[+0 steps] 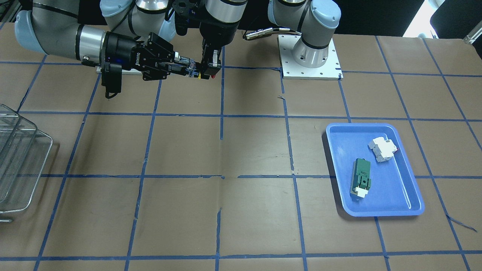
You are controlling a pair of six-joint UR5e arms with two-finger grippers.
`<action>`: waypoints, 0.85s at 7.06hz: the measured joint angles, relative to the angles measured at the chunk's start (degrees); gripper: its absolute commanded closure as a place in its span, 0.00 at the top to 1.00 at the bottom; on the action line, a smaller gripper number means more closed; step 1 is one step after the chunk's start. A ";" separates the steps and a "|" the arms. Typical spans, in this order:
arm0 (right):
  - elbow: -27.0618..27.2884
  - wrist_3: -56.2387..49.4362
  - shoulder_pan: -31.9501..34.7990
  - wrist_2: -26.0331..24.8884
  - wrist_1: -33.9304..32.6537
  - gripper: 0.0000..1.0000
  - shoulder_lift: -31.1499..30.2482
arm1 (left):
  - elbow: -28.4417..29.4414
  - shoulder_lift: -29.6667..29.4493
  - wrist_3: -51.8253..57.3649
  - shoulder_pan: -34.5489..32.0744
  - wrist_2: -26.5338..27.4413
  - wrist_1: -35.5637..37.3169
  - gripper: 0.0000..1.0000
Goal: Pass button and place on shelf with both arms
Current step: 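Close the right gripper on the push button beside the left gripper, then pull the button away with the right gripper while the left gripper opens and withdraws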
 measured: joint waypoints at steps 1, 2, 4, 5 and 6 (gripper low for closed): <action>-0.03 -0.02 0.01 -0.04 -0.07 0.20 -0.02 | -0.08 0.00 -0.20 0.00 0.05 0.04 0.99; -0.06 0.01 0.00 -0.02 -0.12 0.20 -0.07 | -0.28 -0.01 -0.56 0.00 0.11 0.25 1.00; -0.10 0.08 0.00 0.09 -0.16 0.20 -0.14 | -0.58 0.08 -1.04 0.00 0.20 0.80 1.00; -0.25 0.08 0.00 0.02 -0.24 0.20 -0.09 | -0.57 0.33 -1.26 0.04 0.17 0.86 1.00; -0.60 0.11 -0.08 -0.17 -0.37 0.20 -0.04 | -0.40 0.77 -1.41 0.14 0.14 0.76 1.00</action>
